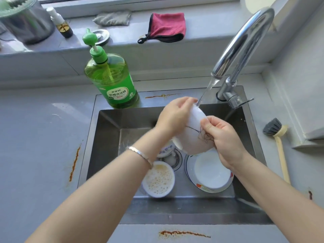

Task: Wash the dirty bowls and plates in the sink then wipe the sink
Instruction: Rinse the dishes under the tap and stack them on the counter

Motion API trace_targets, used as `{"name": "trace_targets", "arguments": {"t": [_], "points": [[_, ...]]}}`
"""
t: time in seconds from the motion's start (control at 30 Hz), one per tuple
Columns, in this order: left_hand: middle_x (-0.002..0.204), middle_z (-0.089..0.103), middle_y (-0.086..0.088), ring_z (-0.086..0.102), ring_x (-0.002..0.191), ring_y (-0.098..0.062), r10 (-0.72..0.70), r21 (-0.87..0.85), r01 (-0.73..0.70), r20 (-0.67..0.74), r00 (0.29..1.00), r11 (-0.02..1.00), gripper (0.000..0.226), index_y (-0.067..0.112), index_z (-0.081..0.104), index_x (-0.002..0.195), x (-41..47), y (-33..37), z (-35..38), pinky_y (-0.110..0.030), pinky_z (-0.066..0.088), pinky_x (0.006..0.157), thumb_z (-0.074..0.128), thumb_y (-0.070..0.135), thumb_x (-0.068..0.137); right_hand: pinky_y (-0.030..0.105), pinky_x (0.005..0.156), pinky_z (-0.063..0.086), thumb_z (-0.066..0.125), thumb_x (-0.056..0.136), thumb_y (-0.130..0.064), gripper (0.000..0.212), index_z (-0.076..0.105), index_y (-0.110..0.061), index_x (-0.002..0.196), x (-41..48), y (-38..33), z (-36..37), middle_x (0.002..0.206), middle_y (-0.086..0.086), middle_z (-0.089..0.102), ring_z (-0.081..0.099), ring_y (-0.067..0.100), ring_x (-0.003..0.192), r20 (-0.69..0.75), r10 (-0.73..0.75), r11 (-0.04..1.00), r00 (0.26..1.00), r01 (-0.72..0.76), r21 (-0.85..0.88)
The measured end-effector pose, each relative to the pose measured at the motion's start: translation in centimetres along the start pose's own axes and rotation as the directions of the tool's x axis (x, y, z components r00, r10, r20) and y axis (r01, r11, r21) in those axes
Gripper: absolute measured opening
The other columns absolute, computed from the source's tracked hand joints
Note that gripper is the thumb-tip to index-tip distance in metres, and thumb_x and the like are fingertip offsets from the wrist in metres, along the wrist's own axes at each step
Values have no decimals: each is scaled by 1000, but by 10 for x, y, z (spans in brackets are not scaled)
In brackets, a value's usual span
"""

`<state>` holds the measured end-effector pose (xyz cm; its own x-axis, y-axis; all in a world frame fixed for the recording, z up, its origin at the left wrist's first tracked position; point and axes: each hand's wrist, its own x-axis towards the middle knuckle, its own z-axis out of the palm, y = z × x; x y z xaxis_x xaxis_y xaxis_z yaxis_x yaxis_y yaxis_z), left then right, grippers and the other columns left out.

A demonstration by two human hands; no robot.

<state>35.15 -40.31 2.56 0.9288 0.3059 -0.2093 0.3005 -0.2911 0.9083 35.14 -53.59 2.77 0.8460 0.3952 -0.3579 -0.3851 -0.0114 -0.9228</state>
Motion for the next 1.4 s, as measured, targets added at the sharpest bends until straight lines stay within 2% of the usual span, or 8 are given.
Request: {"name": "trace_targets", "arguments": {"t": [0.13,0.27,0.5,0.83,1.0,1.13,1.27,1.4], "points": [[97,68,-8,62,91,-25,-436,-491,415,79,897,766,38,18,67,102,7,-19,-12,-37,48,86,47,47,90,26,55,44,50,89,-20,14,59,-17,79,3,-7,-8,70,-2,64,59,10,60,10,94,946,995,-93,312],[117,61,-5,57,108,-23,-513,-693,358,-20,858,626,42,23,56,112,-21,-27,17,-43,46,98,30,51,97,29,66,55,42,94,-22,19,60,-16,92,17,-7,-6,79,-3,71,67,10,72,-45,135,855,990,-94,511],[154,2,11,-11,141,-3,154,190,-139,-66,986,972,57,18,12,149,-59,-33,42,-25,-7,115,21,35,95,33,77,55,33,100,-27,41,51,-3,129,21,13,-5,123,15,60,58,25,113,-95,305,773,947,-189,605],[149,-7,13,-12,138,4,161,193,-146,-66,985,970,68,12,-3,149,-65,-40,42,-22,-5,117,22,41,93,27,66,55,42,97,-18,19,60,-10,98,9,14,0,88,7,68,65,16,78,-139,154,910,978,-86,405],[150,34,-7,21,142,-19,229,285,-170,-186,956,943,62,18,45,138,-31,-14,19,-26,13,115,30,49,87,17,52,47,44,97,-15,28,59,-17,73,3,6,5,60,-7,64,56,5,55,-62,17,984,998,-5,180],[94,66,7,58,95,-15,-135,-116,123,-103,985,986,22,30,70,90,12,5,-6,-31,43,86,51,37,83,22,60,52,44,95,-15,20,60,-13,84,10,-1,1,70,-2,68,63,8,63,-24,97,927,995,-81,367],[112,67,-10,64,98,-29,-574,-561,519,93,814,645,49,21,65,105,11,-19,-8,-42,50,90,45,60,84,29,74,55,39,96,-21,20,59,-16,96,22,0,-2,84,-2,71,67,10,78,-33,140,803,990,-94,588],[131,53,-18,57,106,-38,-551,-776,585,389,738,237,64,18,50,129,-10,-30,14,-49,53,70,20,62,94,36,92,49,37,98,-20,24,57,-10,109,31,7,6,107,8,66,62,19,99,-88,108,786,990,-31,618]]}}
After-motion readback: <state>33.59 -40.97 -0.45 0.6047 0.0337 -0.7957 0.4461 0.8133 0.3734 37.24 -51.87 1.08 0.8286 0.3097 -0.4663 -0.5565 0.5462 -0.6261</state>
